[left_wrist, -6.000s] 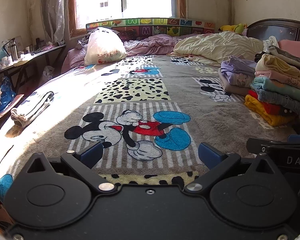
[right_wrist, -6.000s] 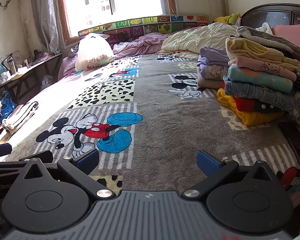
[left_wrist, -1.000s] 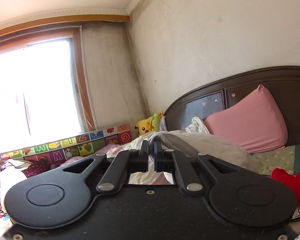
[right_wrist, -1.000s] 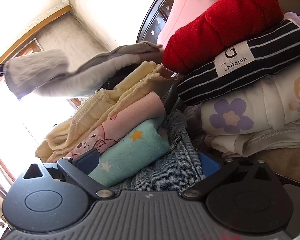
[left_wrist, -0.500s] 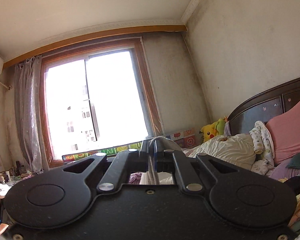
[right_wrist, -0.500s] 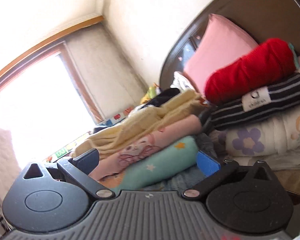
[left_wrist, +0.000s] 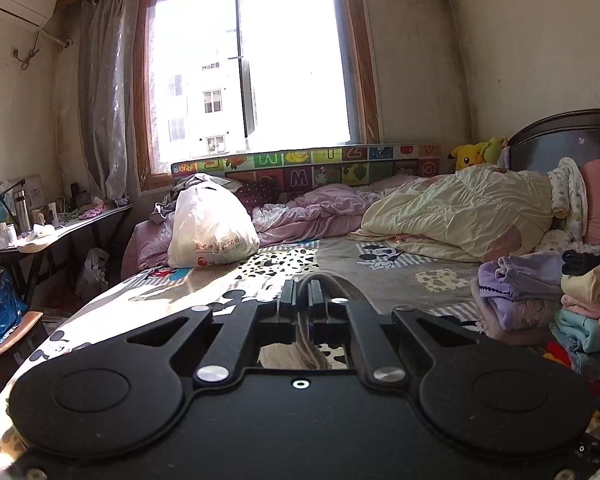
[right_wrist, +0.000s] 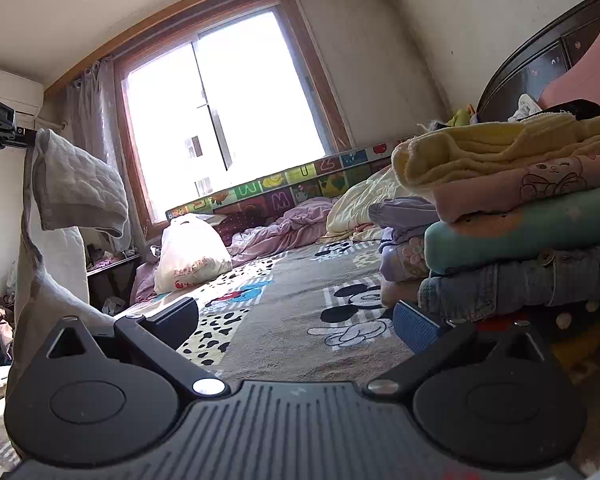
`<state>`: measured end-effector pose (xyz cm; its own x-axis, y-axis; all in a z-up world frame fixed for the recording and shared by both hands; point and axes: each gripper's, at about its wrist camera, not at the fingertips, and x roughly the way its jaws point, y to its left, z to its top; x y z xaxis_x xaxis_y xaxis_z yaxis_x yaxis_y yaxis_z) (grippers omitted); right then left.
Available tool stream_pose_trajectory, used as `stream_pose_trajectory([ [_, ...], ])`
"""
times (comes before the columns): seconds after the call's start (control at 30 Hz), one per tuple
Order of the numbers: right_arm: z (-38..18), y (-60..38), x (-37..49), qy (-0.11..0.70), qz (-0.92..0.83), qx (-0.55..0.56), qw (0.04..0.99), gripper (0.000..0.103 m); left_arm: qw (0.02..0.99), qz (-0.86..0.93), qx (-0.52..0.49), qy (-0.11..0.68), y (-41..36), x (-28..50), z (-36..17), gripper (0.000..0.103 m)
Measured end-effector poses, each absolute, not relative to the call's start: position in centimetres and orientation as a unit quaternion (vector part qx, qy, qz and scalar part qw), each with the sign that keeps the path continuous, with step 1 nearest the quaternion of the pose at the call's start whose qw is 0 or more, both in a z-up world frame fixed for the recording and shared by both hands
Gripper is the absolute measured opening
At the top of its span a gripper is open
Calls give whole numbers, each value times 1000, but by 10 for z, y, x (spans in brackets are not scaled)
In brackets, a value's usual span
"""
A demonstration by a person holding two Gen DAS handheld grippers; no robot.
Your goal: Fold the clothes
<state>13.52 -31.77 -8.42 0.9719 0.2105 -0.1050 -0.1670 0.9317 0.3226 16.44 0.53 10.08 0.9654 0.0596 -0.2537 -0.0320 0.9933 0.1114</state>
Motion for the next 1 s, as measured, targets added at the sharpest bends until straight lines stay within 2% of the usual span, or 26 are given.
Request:
stream_pose_trajectory([
  [0.17, -95, -300, 145, 104, 113, 151, 977, 103, 971, 56, 37, 228, 35, 157, 42, 5],
  [0.23, -99, -295, 145, 113, 119, 153, 974, 103, 962, 65, 33, 263, 45, 152, 22, 12],
  [0.27, -101, -293, 147, 119, 123, 156, 973, 103, 959, 68, 33, 273, 49, 146, 14, 30],
  [0.3, -103, -291, 148, 125, 126, 159, 971, 103, 957, 72, 34, 279, 52, 141, 8, 42],
  [0.33, -104, -289, 149, 130, 129, 162, 970, 103, 956, 80, 34, 280, 56, 135, 3, 57],
  [0.7, -121, -274, 157, 191, 153, 192, 950, 103, 946, 67, -59, 313, 105, 73, -18, 64],
  [0.83, -131, -268, 163, 234, 152, 206, 938, 103, 937, 3, -111, 330, 96, 66, -19, 65],
  [1.0, -143, -265, 169, 295, 116, 221, 922, 103, 926, -44, -109, 358, 65, 74, -33, 65],
])
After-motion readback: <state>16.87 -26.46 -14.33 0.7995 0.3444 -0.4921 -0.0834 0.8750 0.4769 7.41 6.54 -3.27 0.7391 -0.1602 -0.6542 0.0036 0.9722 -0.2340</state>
